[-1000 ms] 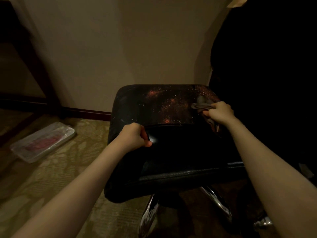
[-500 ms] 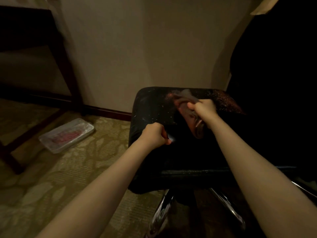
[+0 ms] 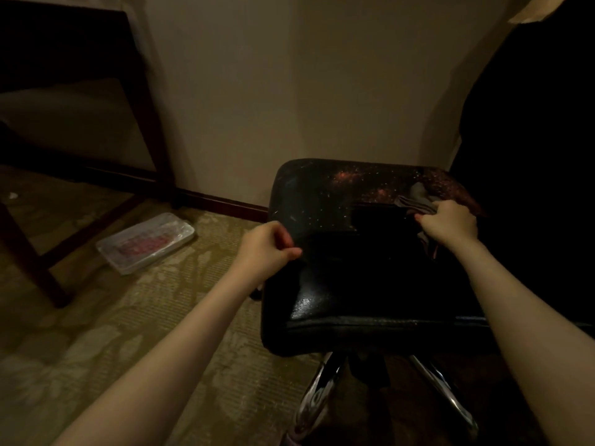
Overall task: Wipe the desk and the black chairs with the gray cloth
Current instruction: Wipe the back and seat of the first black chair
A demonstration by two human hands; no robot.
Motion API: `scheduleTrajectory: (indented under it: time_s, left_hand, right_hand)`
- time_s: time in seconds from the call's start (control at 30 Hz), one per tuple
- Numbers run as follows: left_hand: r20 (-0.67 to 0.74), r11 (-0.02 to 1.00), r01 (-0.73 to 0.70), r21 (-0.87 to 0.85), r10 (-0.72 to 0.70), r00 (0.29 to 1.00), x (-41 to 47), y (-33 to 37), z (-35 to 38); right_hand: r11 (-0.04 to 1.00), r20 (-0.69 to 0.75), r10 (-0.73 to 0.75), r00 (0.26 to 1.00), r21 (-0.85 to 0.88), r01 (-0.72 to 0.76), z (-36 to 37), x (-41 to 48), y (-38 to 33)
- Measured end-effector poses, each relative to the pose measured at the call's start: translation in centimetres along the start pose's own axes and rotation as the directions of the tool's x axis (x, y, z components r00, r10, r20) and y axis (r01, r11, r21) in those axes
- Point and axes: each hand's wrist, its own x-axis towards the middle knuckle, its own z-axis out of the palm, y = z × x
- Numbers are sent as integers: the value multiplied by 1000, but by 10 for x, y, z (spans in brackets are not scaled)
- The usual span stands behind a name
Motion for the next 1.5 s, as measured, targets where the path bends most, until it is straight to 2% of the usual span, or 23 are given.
scheduleTrajectory:
  time_s: [0.03, 0.1, 0.17, 0.43, 0.5, 0.6, 0.67, 0.83, 0.9, 1.0, 1.1, 1.23, 1.4, 1.5]
  left_hand:
    - [14, 995, 92, -46, -91, 996, -1, -13, -5]
    - [166, 920, 342, -194, -313, 935, -6, -32, -6]
    - [273, 837, 483, -256, -417, 867, -9, -39, 1]
    - [215, 817, 465, -340, -414, 885, -8, -40, 9]
    - [268, 806, 490, -331, -418, 868, -7, -46, 9]
    - [411, 733, 584, -349, -440, 798, -16, -53, 4]
    - [436, 758, 565, -327, -409, 802, -18, -48, -5]
    - [382, 800, 523, -294, -403, 832, -6, -47, -12]
    - [348, 784, 499, -368, -382, 856, -3, -42, -19]
    - [262, 776, 419, -472, -330, 907, 4, -36, -31]
    - [184, 785, 375, -493, -327, 927, 6, -40, -33]
    - [119, 824, 370, -429, -354, 928, 8, -54, -33]
    - [46, 827, 358, -434, -376, 925, 6, -63, -44]
    - [0, 824, 365, -434, -405, 914, 5, -68, -51]
  right_hand:
    - [1000, 2, 3, 1000, 10, -3, 0, -2, -3]
    - [998, 32, 5, 999, 70, -7, 3, -8, -19]
    - [988, 67, -21, 998, 154, 10, 14, -14, -45]
    - [929, 191, -310, 931, 268, 255, 92, -64, -177]
    - [917, 294, -352, 889, 297, 265, 121, -88, -202]
    - [910, 398, -390, 830, 302, 283, 152, -117, -216]
    - [889, 373, -404, 835, 374, 264, 147, -113, -219]
    - [808, 158, -340, 927, 554, 202, 95, -82, -208]
    - [838, 73, -327, 942, 485, 253, 74, -70, -194]
    - [926, -36, -272, 962, 261, 272, 58, -50, -167]
    - [968, -56, -244, 968, 37, 247, 61, -47, -151]
    - [877, 34, -440, 897, -201, 437, 76, -62, -169]
    - [746, 102, -517, 850, -433, 505, 96, -70, -192]
    - [700, 126, -523, 843, -500, 509, 103, -75, -199]
